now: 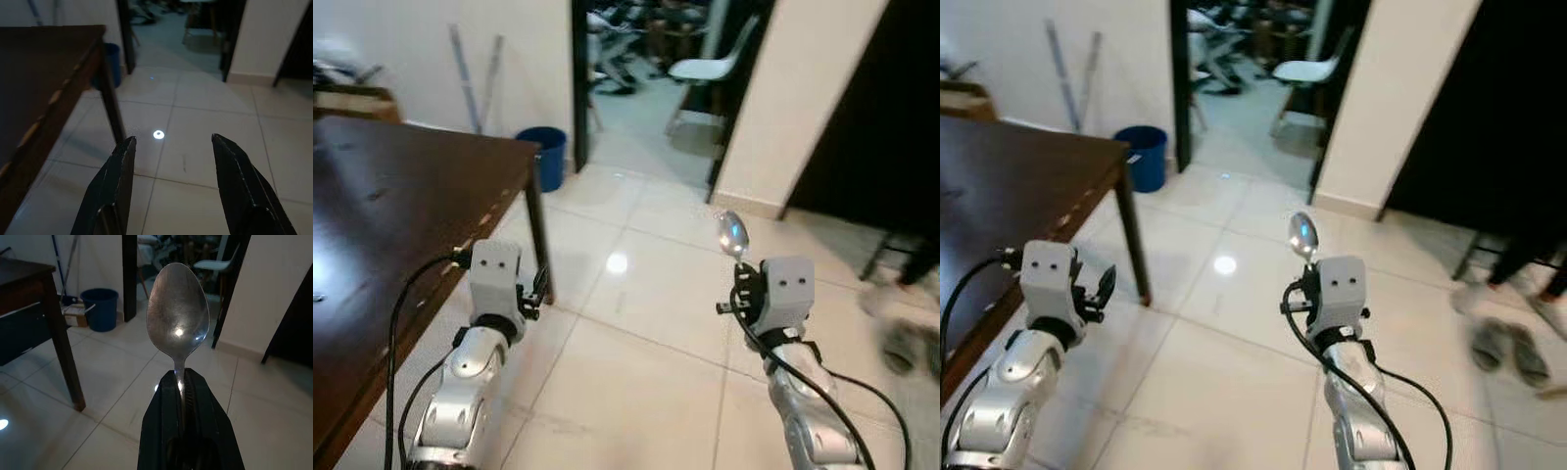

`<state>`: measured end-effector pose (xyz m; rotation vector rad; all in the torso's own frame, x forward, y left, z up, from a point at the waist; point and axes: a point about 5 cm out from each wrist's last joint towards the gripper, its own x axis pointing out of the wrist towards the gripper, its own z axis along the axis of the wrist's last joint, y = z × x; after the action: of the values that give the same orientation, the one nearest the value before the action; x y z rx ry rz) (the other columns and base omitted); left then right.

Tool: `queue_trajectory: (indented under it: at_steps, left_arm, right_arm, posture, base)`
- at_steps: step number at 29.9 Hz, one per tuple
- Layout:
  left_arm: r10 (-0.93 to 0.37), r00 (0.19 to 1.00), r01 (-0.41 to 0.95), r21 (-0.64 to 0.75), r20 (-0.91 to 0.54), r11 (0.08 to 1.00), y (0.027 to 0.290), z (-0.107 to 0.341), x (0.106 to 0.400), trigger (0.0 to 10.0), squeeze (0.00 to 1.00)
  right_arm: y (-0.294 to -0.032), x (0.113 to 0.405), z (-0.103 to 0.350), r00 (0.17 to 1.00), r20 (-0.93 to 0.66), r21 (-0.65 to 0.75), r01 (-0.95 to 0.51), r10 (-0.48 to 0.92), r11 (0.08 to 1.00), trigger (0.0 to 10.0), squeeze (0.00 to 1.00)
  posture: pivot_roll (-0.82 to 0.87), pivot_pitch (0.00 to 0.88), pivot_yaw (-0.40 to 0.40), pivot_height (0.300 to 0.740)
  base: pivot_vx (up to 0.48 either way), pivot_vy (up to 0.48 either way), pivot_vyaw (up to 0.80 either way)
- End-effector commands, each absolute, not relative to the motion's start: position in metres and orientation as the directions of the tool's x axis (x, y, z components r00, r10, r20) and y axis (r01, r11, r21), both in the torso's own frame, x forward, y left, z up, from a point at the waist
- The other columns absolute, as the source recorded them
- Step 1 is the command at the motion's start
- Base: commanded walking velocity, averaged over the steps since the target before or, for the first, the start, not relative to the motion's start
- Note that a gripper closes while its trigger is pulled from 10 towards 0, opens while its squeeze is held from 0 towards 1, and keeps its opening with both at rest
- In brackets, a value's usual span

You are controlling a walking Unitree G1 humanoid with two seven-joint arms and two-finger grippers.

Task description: Setting the table

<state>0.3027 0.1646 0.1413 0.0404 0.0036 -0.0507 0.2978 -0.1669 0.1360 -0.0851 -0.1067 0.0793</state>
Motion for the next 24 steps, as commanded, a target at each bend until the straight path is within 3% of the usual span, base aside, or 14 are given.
queue_trajectory:
  at_steps: [1, 24]
  left_arm:
    - [-0.048, 0.999, 0.049, 0.044, -0.02, 0.998, 0.1645, 0.1372, 0.3022, 10.0, 0.0]
    - [-0.055, 0.998, 0.055, 0.042, -0.018, 0.998, 0.1624, 0.1375, 0.3031, 10.0, 0.0]
  right_arm:
    - [-0.1687, 0.2972, 0.1339, 0.992, 0.093, -0.089, -0.071, 0.079, 0.994, 10.0, 0.0]
    - [-0.1683, 0.2979, 0.1331, 0.993, 0.09, -0.088, -0.07, 0.078, 0.994, 10.0, 0.0]
  posture:
    - [-0.08, 0.0, 0.078, 0.74]
    - [-0.08, 0.0, 0.078, 0.74]
  base:
    - [0.0, 0.0, -0.8]
    - [0.0, 0.0, -0.8]
